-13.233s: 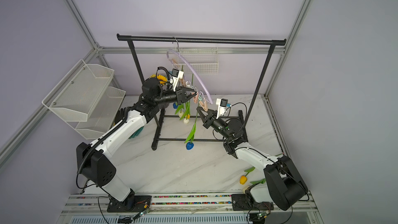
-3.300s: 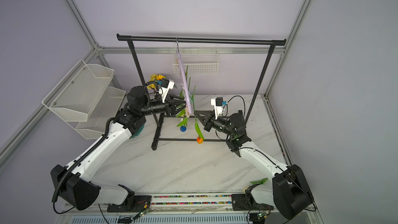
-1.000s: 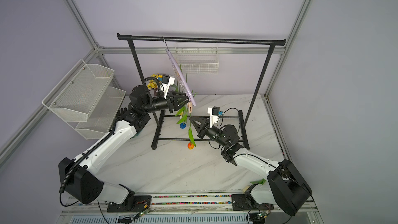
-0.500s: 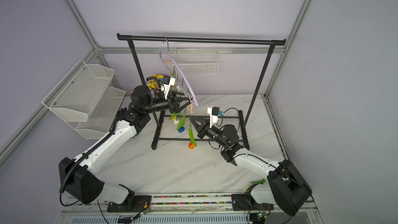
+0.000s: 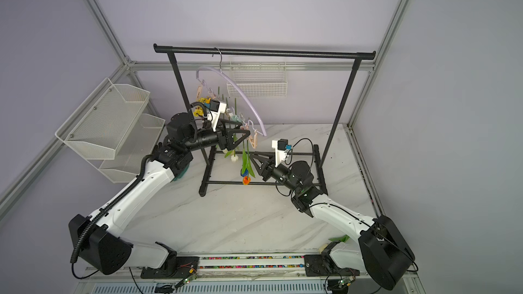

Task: Dry the flowers on a clothes hanger
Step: Clamp the flower onto the hanger, then pick up the flower at the center of the board.

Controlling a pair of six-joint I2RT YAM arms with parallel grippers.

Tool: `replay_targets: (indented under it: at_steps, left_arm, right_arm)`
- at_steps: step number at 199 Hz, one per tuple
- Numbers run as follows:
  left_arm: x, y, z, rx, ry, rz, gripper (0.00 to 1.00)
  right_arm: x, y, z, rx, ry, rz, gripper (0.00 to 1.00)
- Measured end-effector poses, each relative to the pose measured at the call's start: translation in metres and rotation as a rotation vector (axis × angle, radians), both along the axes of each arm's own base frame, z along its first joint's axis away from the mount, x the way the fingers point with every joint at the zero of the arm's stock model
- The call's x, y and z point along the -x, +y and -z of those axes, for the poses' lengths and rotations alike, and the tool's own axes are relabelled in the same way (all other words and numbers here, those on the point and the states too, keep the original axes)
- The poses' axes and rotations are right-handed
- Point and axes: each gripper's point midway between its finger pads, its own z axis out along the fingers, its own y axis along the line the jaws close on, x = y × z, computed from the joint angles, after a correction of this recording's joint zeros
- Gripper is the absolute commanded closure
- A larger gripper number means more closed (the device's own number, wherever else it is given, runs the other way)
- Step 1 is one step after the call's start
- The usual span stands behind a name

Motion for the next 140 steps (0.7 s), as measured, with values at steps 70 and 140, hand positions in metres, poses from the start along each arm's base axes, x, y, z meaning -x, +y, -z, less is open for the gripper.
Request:
replay_targets:
  at_steps: [70,140]
  left_arm:
    - [0.002,0.031,0.002,-0.01,-0.002,-0.181,0.11]
    - [-0.01,0.059,0.063,-0.075,0.204,-0.391,0.15]
  right_arm:
    - [-0.013,-0.058,0.0,0.108,0.05,0.334,0.43]
    - [-0.012,-0.157,0.018,0.208,0.313,0.78,0.49]
